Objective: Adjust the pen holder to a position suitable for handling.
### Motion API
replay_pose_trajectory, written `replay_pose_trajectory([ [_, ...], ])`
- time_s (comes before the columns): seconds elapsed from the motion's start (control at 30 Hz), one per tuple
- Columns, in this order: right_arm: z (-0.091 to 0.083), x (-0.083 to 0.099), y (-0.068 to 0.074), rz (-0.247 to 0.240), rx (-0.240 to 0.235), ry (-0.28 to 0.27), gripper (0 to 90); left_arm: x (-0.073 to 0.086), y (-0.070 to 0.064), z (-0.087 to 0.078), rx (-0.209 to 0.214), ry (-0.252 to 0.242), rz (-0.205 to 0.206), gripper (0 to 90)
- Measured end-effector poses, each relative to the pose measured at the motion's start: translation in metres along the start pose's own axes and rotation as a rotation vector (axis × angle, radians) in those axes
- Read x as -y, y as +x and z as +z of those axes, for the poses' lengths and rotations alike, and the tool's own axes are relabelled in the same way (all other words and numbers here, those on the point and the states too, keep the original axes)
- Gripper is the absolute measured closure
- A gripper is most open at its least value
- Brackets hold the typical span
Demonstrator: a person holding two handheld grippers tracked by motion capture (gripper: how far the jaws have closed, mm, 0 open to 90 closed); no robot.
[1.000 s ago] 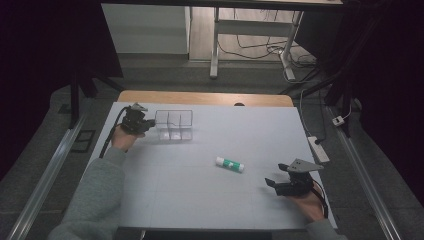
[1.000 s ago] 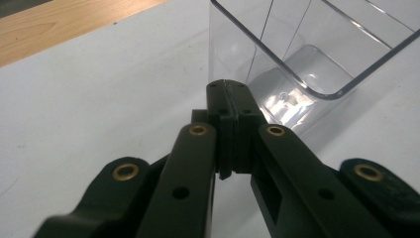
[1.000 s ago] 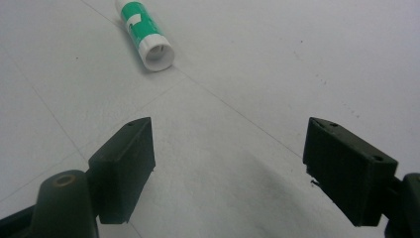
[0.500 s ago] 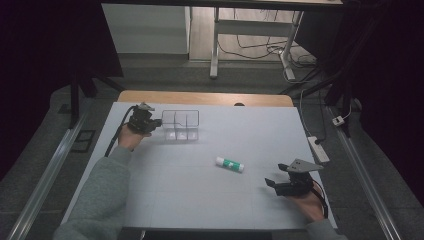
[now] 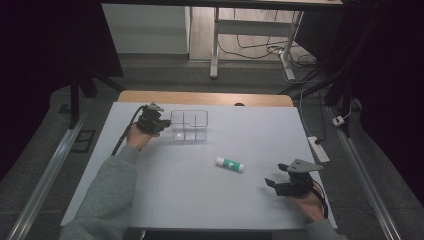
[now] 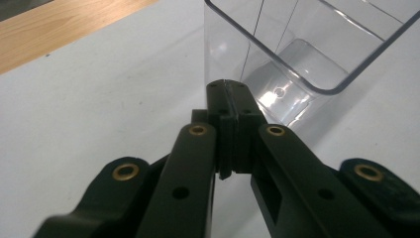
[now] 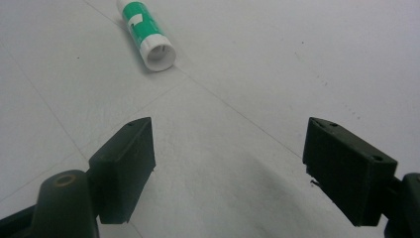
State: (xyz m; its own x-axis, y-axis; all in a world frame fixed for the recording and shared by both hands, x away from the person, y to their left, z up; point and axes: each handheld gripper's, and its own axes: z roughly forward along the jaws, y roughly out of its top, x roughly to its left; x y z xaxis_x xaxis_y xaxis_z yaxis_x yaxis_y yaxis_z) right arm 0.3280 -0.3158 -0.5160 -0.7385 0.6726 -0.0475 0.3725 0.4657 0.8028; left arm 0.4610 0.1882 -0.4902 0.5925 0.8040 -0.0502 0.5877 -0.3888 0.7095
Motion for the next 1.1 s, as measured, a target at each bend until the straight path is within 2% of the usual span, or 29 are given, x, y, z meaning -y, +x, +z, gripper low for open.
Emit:
replay_pose_trajectory([
  [0.8,0.001,0.000,0.000,-0.002,-0.004,0.005,19.9,-0.018,-0.022,0.019,0.032,0.000,0.027,88.9],
  [1.1,0.001,0.000,0.000,-0.004,-0.005,0.006,19.9,-0.021,-0.024,0.023,0.033,0.010,0.036,88.9],
])
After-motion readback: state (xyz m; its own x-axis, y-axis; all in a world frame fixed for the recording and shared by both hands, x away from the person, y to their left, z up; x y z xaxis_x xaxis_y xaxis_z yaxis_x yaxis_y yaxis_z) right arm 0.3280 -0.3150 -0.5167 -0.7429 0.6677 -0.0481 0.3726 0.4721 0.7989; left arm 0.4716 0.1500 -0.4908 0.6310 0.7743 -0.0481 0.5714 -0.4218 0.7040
